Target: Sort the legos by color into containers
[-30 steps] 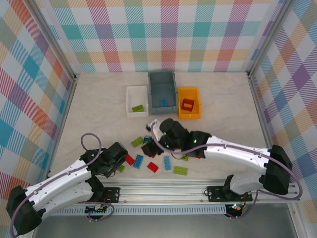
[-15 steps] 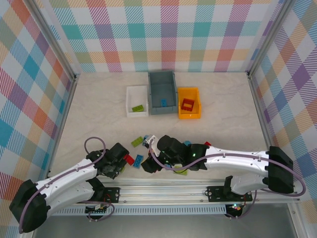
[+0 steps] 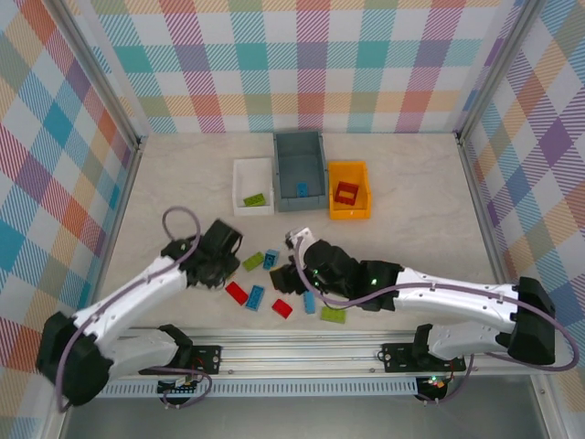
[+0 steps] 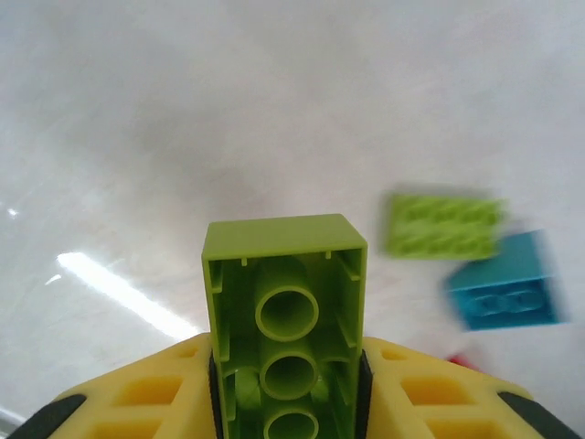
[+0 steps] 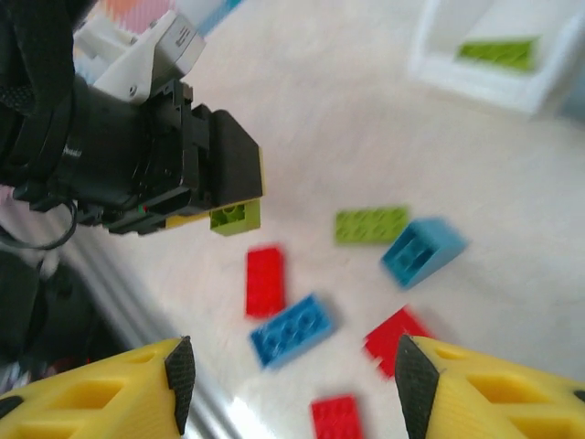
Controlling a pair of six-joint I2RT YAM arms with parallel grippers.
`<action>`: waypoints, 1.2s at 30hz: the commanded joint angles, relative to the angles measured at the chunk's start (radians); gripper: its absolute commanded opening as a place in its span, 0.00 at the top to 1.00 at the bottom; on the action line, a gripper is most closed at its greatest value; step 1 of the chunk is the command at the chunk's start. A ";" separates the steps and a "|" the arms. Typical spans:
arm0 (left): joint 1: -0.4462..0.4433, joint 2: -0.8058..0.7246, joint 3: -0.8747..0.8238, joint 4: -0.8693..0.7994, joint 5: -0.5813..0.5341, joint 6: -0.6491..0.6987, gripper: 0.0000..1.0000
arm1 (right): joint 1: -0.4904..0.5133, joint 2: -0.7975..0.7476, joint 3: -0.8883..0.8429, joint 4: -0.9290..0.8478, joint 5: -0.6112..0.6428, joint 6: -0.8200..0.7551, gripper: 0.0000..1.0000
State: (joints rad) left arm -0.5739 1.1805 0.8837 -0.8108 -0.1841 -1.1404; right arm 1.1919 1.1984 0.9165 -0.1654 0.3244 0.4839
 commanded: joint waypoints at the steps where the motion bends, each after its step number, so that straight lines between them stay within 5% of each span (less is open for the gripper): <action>1: 0.064 0.170 0.222 -0.030 0.008 0.296 0.64 | -0.066 0.012 0.053 0.084 0.116 0.066 0.38; 9: 0.197 0.683 0.822 -0.115 0.029 0.642 0.67 | -0.214 0.122 0.140 0.153 0.040 0.106 0.37; 17: 0.232 1.022 1.192 -0.217 -0.015 0.751 0.69 | -0.278 0.162 0.157 0.160 -0.036 0.136 0.36; 28: 0.240 1.139 1.257 -0.217 -0.028 0.752 0.52 | -0.286 0.182 0.128 0.232 -0.125 0.124 0.35; 36: 0.233 1.027 1.220 -0.199 0.001 0.736 0.42 | -0.288 0.123 0.089 0.177 -0.082 0.109 0.35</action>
State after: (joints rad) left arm -0.3500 2.3085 2.1101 -0.9955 -0.1978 -0.3992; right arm 0.9081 1.3678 1.0306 0.0216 0.2211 0.5980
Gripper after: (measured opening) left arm 0.578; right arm 0.651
